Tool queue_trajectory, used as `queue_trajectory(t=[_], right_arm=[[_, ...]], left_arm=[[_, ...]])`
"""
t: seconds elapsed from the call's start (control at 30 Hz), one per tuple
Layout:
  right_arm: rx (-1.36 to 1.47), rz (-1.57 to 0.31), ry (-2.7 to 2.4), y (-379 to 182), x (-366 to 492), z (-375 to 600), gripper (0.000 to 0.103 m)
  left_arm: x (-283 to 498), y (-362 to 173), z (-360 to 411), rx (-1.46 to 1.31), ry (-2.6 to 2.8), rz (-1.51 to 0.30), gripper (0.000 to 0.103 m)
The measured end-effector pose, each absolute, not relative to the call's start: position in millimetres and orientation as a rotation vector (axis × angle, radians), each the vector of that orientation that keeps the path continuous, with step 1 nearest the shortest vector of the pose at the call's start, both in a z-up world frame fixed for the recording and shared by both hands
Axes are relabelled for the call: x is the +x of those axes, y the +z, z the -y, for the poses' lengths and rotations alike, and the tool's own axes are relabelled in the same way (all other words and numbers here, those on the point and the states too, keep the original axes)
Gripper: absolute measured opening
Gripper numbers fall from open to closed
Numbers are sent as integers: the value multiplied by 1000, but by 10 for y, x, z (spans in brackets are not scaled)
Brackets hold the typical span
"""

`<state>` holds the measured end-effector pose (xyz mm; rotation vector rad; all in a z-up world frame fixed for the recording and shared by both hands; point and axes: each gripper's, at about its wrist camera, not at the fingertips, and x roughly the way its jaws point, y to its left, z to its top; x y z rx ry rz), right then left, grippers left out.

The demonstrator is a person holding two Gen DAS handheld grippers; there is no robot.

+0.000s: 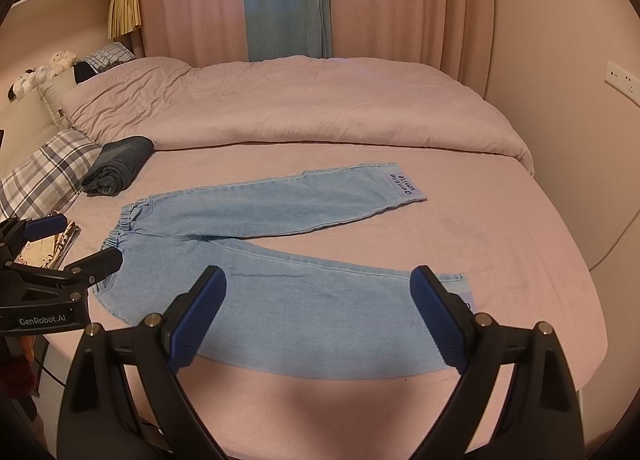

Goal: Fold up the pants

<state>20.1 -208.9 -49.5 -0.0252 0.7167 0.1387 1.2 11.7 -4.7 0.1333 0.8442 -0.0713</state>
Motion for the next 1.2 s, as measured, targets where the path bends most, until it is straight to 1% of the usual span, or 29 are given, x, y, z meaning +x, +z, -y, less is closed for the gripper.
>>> queue_trajectory(t=[1.2], right_arm=[[-32, -728, 144, -587, 197, 1997, 94]], left_arm=[[8, -123, -201, 130, -69, -855, 102]])
